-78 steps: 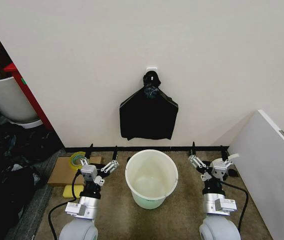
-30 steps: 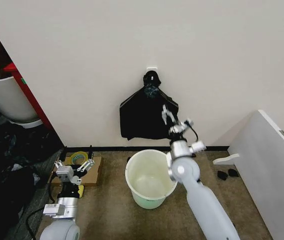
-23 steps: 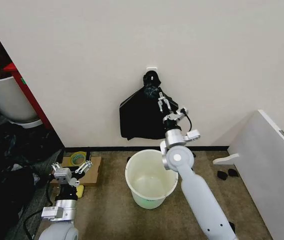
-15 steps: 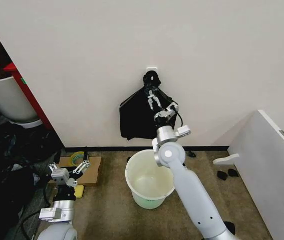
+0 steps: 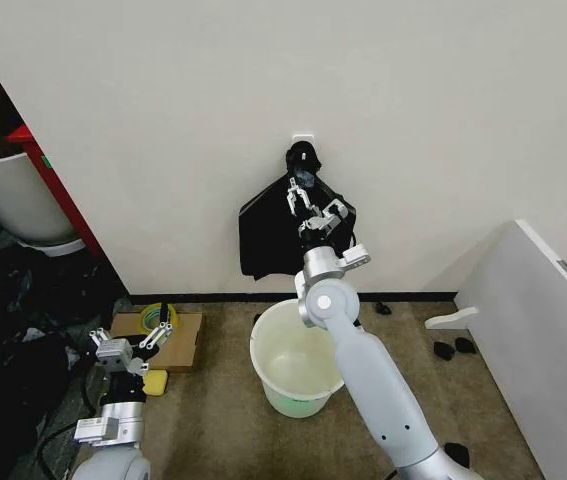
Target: Place the garbage bag over the trash bin.
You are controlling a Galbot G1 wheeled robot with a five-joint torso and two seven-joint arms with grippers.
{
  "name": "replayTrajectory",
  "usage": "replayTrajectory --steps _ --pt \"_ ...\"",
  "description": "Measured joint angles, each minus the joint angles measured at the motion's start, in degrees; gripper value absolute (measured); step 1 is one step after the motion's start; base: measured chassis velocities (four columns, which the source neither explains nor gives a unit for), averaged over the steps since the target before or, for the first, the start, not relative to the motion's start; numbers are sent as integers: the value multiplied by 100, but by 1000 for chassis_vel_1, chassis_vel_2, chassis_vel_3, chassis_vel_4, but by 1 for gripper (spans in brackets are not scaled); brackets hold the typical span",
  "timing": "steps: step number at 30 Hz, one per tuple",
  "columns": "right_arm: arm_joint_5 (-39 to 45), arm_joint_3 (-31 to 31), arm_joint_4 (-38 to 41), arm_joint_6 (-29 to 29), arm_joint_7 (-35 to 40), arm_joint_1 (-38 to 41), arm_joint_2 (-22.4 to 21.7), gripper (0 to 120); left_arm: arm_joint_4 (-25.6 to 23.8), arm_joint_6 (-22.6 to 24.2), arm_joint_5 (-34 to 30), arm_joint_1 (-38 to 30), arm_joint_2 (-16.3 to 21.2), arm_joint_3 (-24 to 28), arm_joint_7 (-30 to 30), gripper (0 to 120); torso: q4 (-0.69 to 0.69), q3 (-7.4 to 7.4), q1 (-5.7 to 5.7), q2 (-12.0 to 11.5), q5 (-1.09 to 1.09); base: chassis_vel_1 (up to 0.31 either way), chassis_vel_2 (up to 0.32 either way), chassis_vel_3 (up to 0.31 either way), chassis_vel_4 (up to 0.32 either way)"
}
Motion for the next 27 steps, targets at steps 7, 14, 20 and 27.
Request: replayTrajectory --steps 7,14,20,27 --pt "-175 19 -116 35 -49 3 -43 20 52 -79 167 -56 -18 19 -40 100 0 0 0 0 0 0 0 0 0" --pt "-277 54 -136 72 -48 -27 -23 0 36 -111 230 -96 -9 7 -43 100 0 0 0 0 0 0 0 0 0" --pt "-554 -249 376 122 87 -576 -561 0 -104 -148 182 -37 53 34 -34 100 0 0 0 1 1 0 0 0 0" --pt "-1264 -610 1192 163 232 -1621 -1408 0 -265 -158 98 -87 101 111 10 100 0 -1 0 2 2 0 0 0 0"
